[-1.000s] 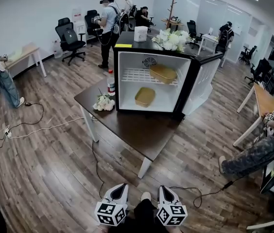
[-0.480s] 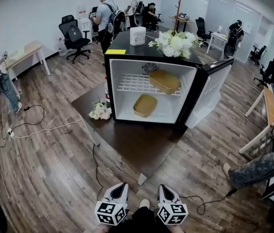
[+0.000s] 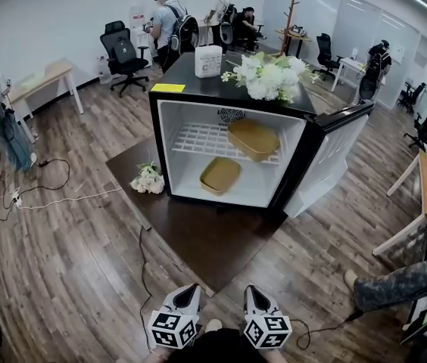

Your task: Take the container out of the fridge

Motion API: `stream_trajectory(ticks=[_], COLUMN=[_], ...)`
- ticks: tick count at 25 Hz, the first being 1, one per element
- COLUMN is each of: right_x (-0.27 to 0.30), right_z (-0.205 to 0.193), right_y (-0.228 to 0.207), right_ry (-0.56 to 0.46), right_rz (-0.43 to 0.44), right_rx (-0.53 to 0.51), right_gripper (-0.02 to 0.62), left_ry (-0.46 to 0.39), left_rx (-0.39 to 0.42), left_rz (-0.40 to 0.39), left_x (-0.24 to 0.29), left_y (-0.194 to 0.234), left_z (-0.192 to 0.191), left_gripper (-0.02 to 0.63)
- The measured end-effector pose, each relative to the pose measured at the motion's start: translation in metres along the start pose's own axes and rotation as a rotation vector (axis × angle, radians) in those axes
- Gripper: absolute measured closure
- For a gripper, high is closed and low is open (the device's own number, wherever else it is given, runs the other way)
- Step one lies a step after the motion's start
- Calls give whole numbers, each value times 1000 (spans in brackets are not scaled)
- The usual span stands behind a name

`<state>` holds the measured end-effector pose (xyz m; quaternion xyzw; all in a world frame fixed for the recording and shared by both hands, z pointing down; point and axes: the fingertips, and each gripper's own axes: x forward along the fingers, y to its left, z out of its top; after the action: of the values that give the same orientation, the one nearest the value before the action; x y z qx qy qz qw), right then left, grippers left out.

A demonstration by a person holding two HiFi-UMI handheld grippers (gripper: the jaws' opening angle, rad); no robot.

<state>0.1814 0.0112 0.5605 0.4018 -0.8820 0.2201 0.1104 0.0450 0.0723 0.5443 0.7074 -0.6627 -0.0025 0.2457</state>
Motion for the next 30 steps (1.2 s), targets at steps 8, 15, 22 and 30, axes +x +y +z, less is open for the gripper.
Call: stream_trajectory(ticks=[8, 15, 22, 30], right_x=[17, 28, 51, 86], right_z=[10, 13, 20, 41], right_y=[-27, -32, -36, -36], right_ry=[14, 43, 45, 25], right_rz=[26, 51, 38, -20], right_rx=[2, -10, -2, 18], right_gripper=[588, 588, 588, 588], left_ry=[17, 49, 50, 47], left_rx=[-18, -51, -49, -28], left_rz=[53, 71, 91, 47], left_x=[33, 51, 71, 109], left_y=[-4, -1, 20, 51], left_z=[0, 0, 10, 49], left_gripper=[597, 597, 597, 595])
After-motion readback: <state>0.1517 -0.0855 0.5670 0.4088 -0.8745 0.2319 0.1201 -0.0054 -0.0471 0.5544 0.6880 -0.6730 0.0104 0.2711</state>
